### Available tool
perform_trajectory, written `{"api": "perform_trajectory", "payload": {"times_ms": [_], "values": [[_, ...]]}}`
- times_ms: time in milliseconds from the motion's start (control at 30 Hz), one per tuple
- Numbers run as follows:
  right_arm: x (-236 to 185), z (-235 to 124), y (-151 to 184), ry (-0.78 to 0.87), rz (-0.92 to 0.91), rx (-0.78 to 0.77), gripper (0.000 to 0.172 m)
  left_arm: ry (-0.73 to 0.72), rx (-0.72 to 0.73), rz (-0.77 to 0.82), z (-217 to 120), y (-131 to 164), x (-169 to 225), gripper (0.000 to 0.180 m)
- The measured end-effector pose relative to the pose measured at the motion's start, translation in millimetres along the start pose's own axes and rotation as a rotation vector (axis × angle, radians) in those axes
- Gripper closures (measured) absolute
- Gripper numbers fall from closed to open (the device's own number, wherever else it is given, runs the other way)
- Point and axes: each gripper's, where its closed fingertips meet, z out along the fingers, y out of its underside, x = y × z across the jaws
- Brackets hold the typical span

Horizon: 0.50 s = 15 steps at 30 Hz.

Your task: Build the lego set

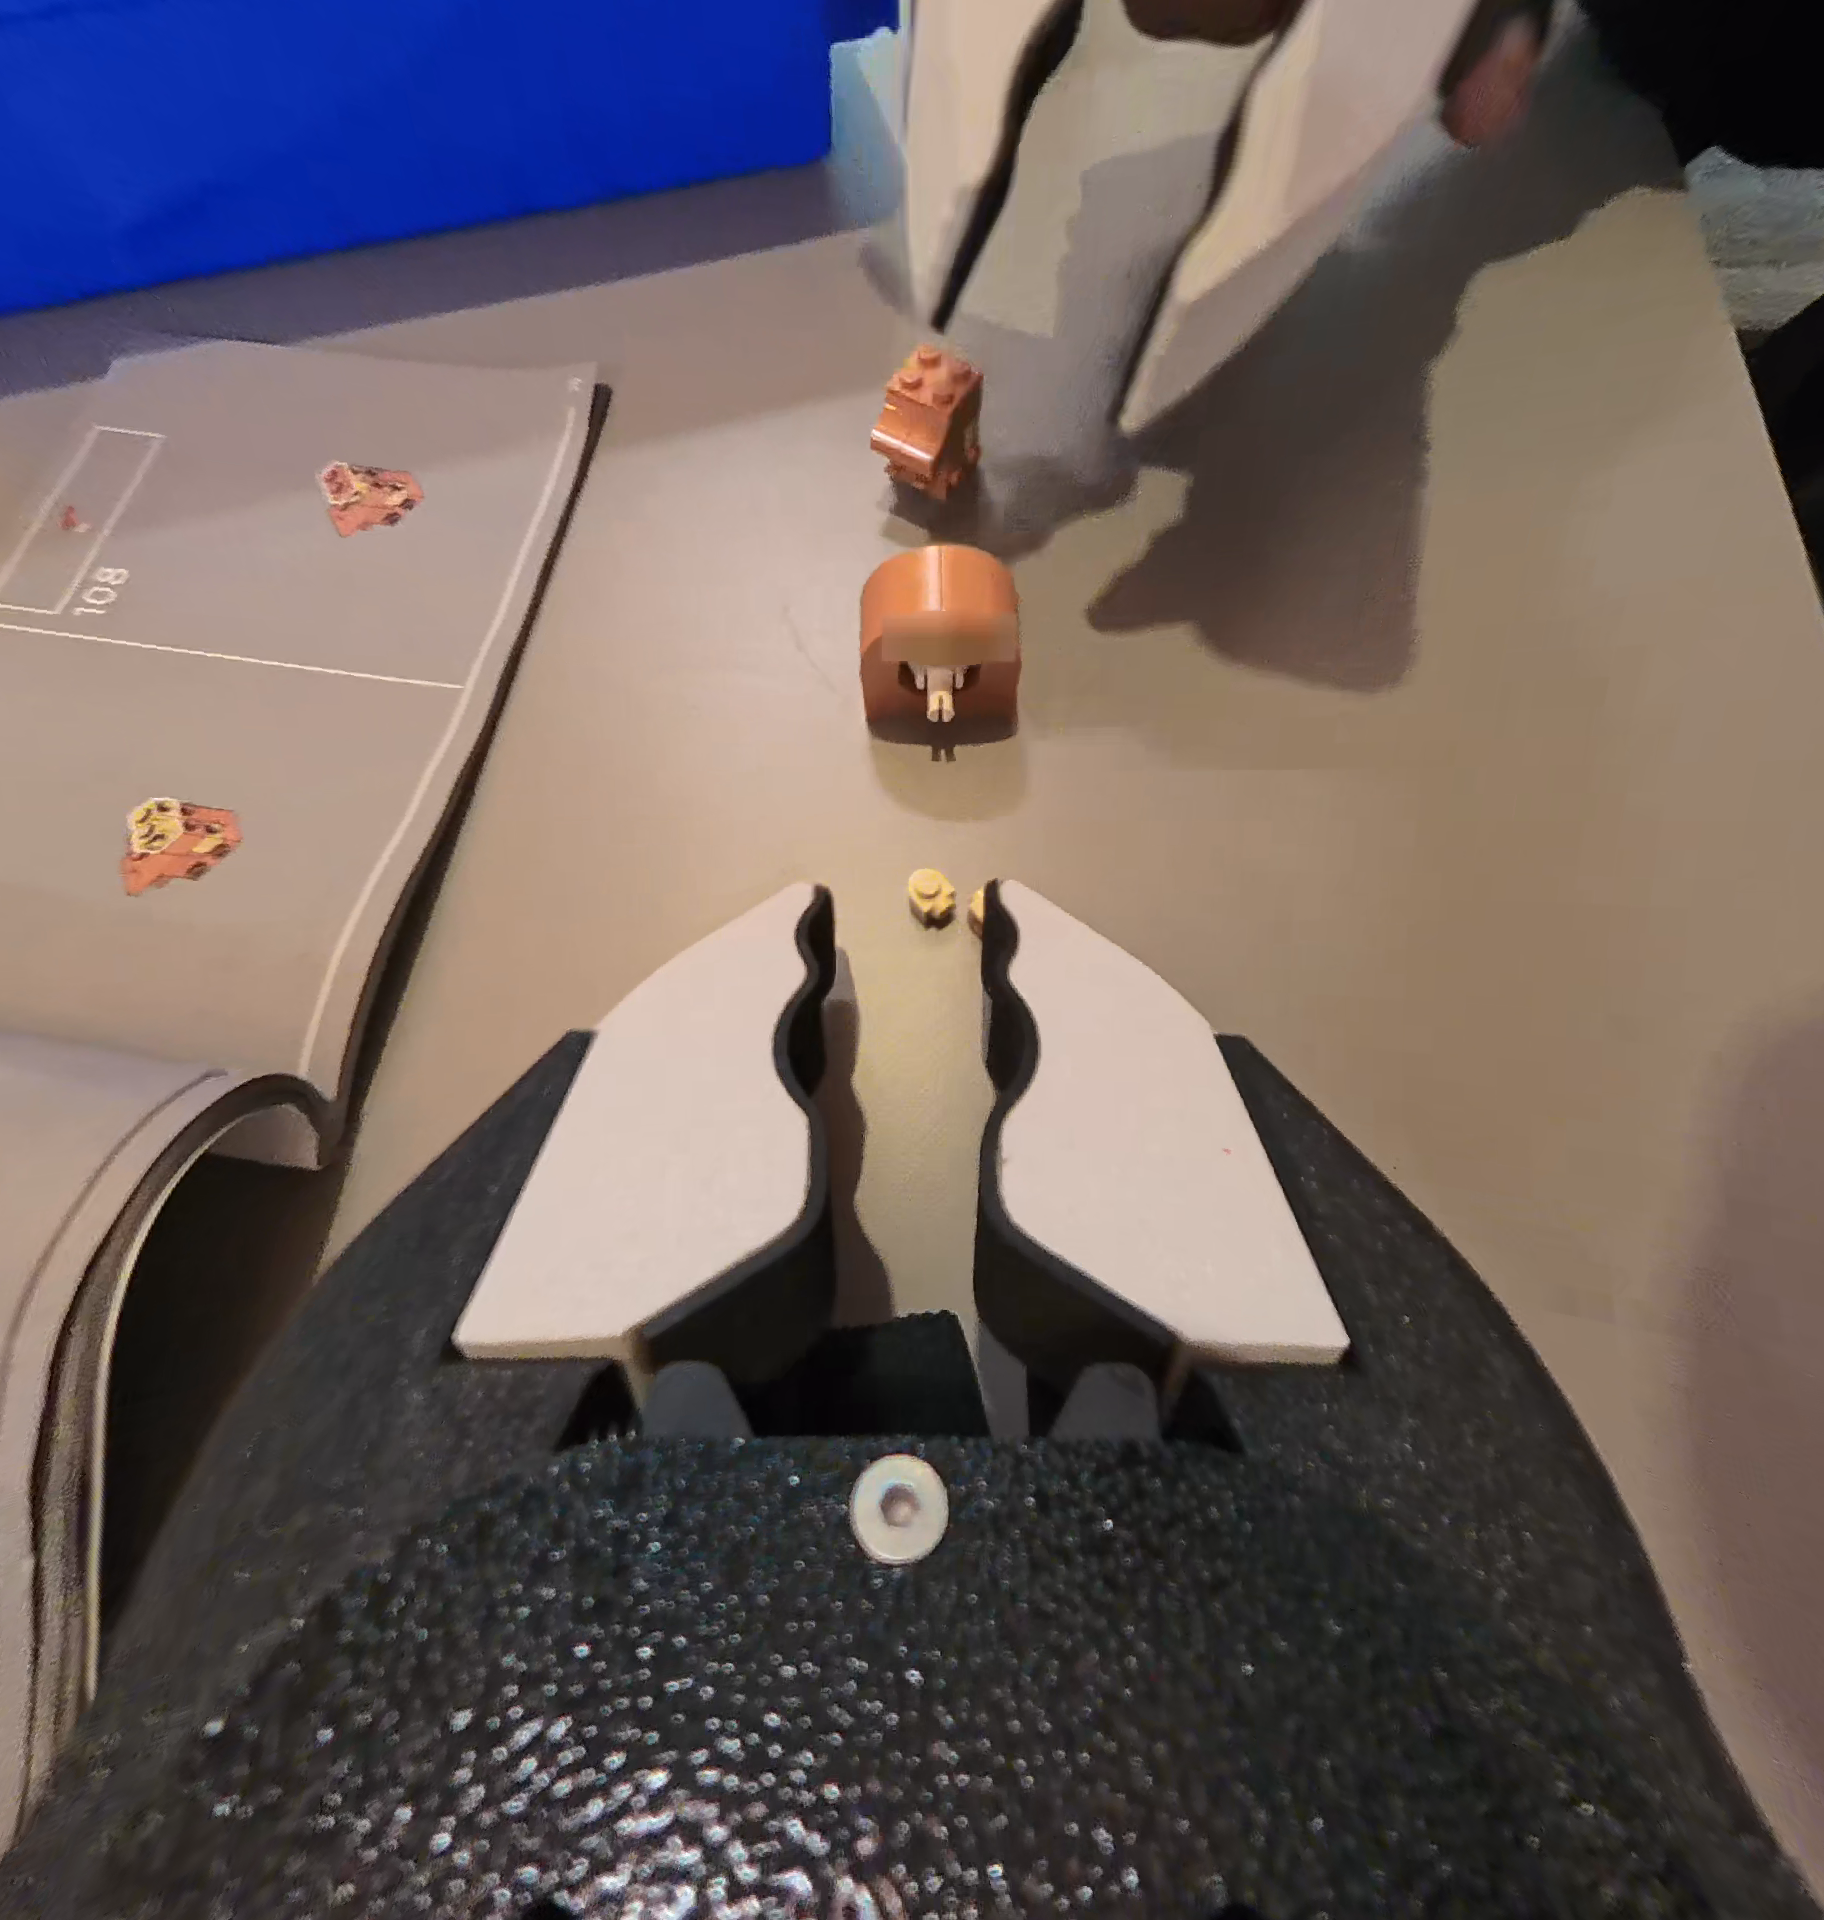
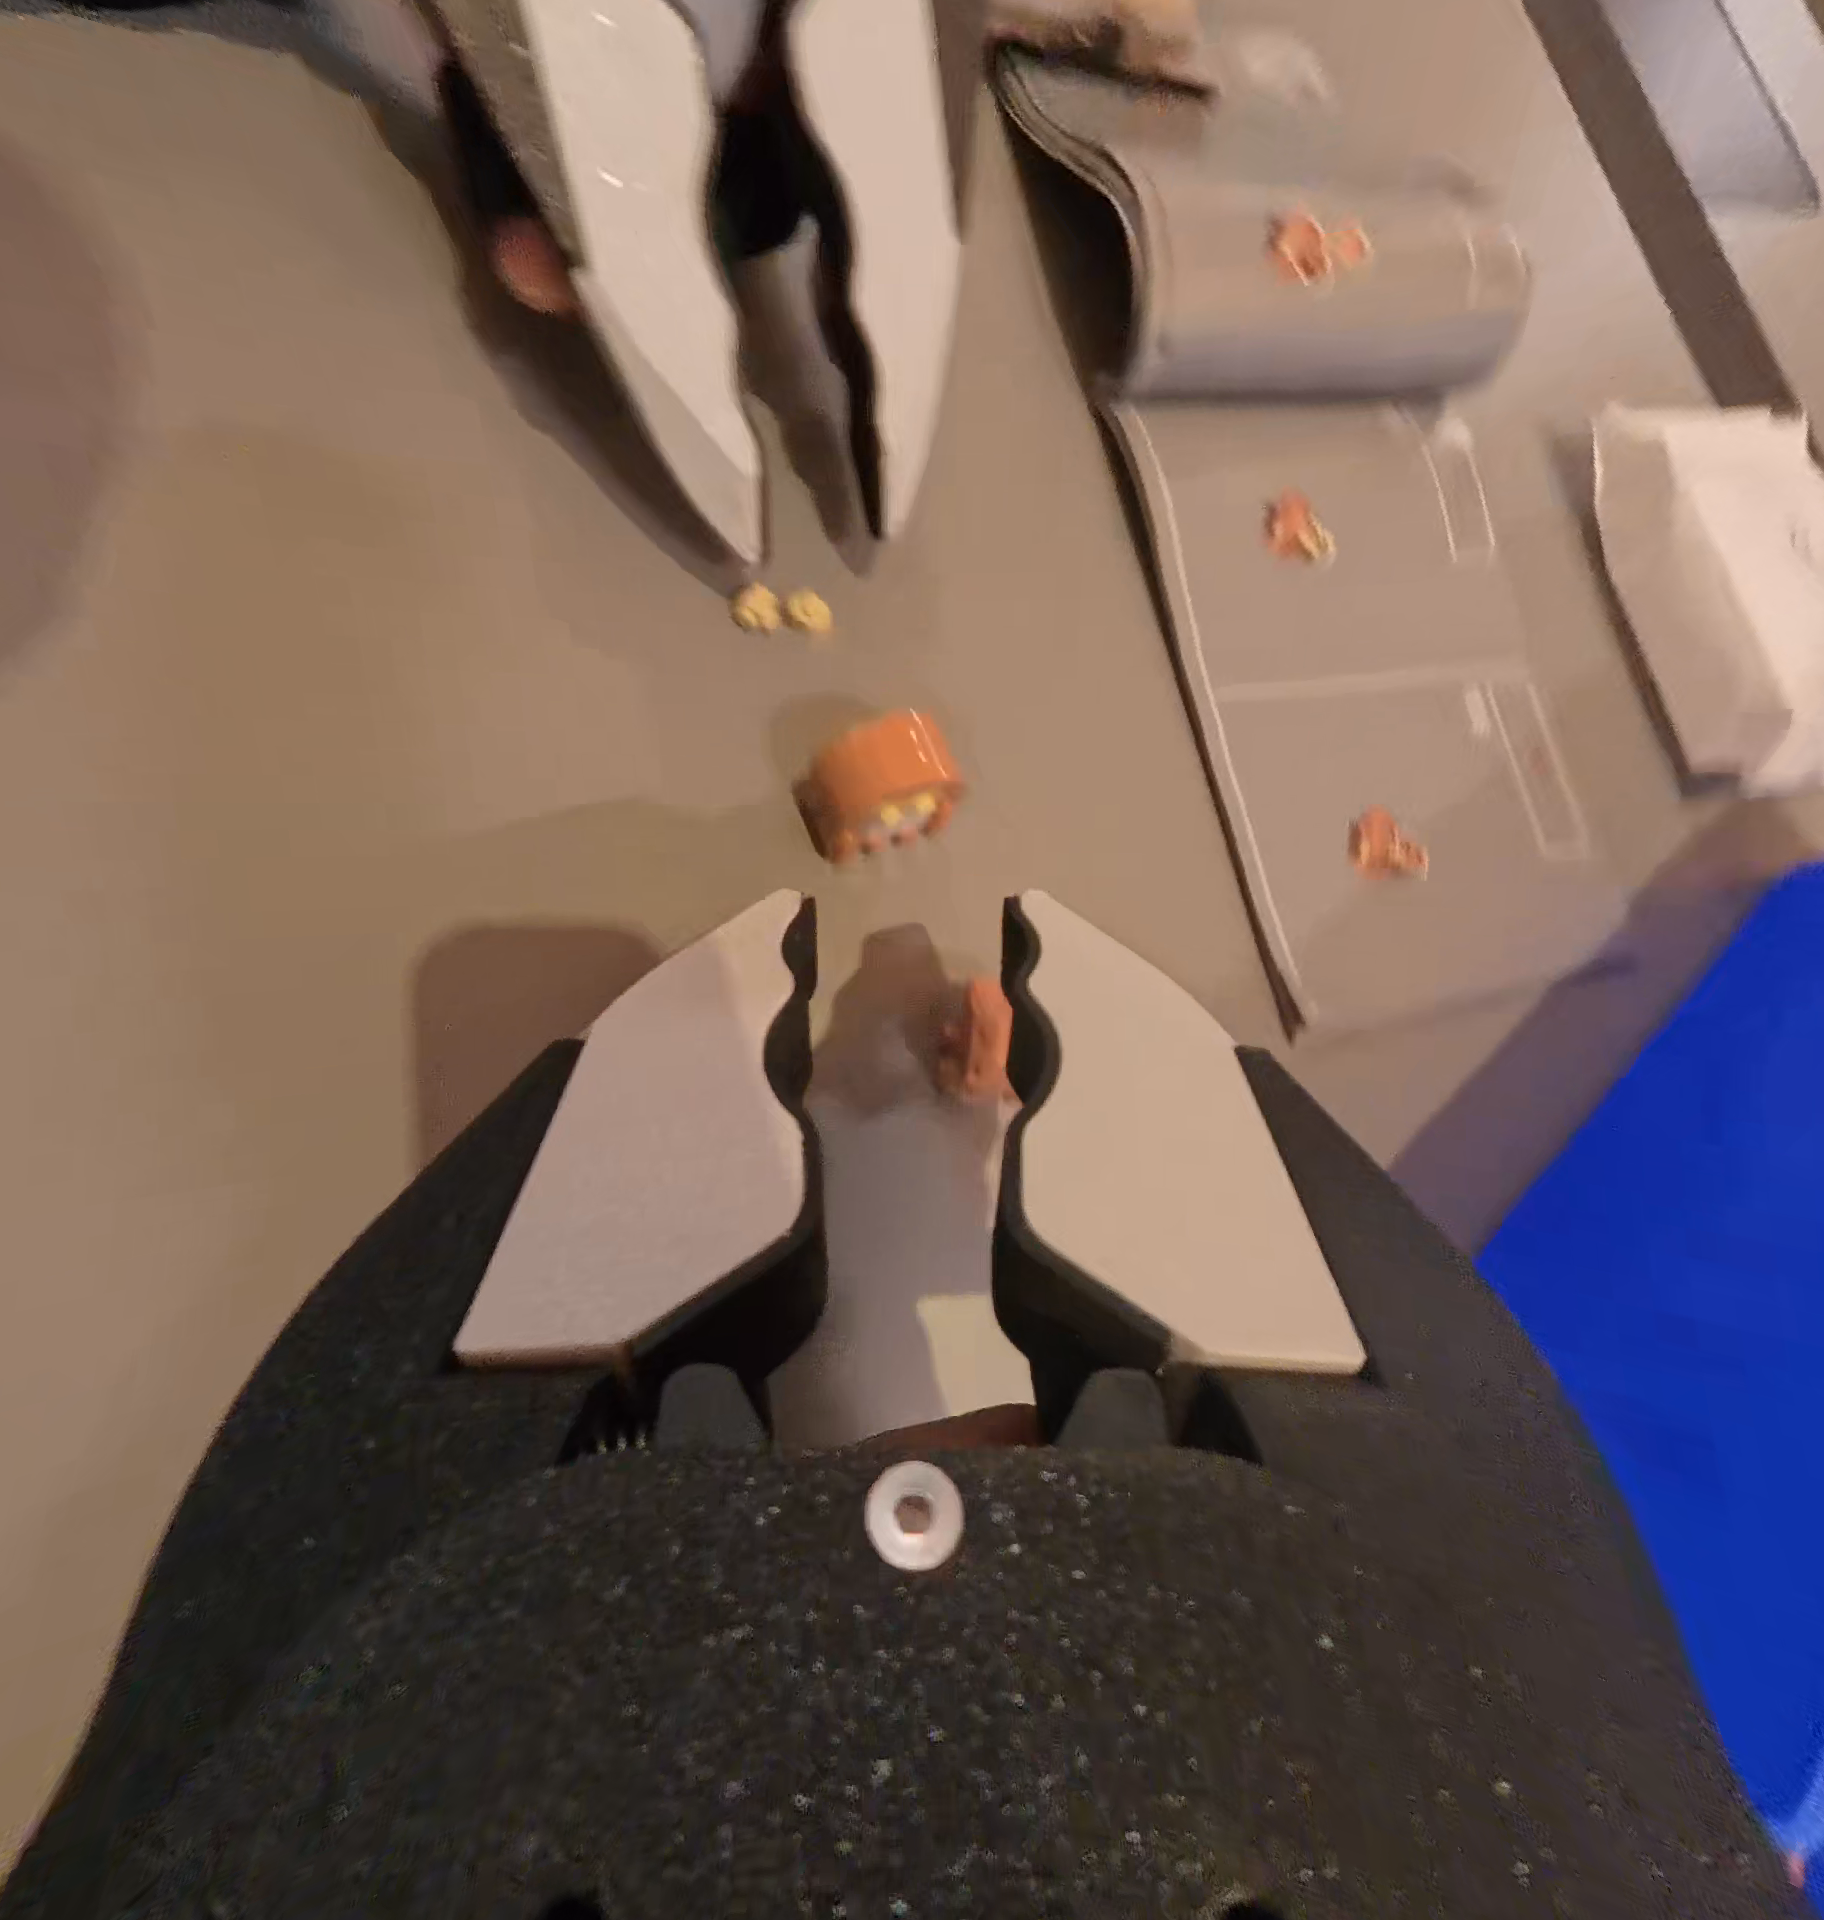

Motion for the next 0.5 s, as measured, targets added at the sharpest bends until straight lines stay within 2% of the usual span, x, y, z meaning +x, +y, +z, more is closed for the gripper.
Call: {"api": "perform_trajectory", "payload": {"times_ms": [133,200,233,267,433,467,500], "values": [[-5,25,-14,-0.025,-0.136,-0.054,0.125,-0.024,0.001,-0.010,-3,2,-5,0.154],[-6,38,-13,-0.054,-0.139,-0.091,0.127,-0.037,0.000,-0.011,-4,3,-6,0.154],[-5,43,-12,-0.054,-0.136,-0.108,0.134,-0.043,-0.001,-0.010,-4,4,-7,0.155],[-1,47,-11,-0.038,-0.128,-0.122,0.141,-0.049,-0.001,-0.010,-5,4,-7,0.155],[35,56,-8,0.107,-0.008,-0.201,0.141,-0.057,-0.009,-0.025,-6,6,-10,0.156],[41,56,-6,0.135,-0.004,-0.216,0.139,-0.056,-0.011,-0.025,-6,7,-10,0.156],[45,56,-6,0.153,-0.009,-0.220,0.130,-0.057,-0.013,-0.025,-7,8,-10,0.156]]}}
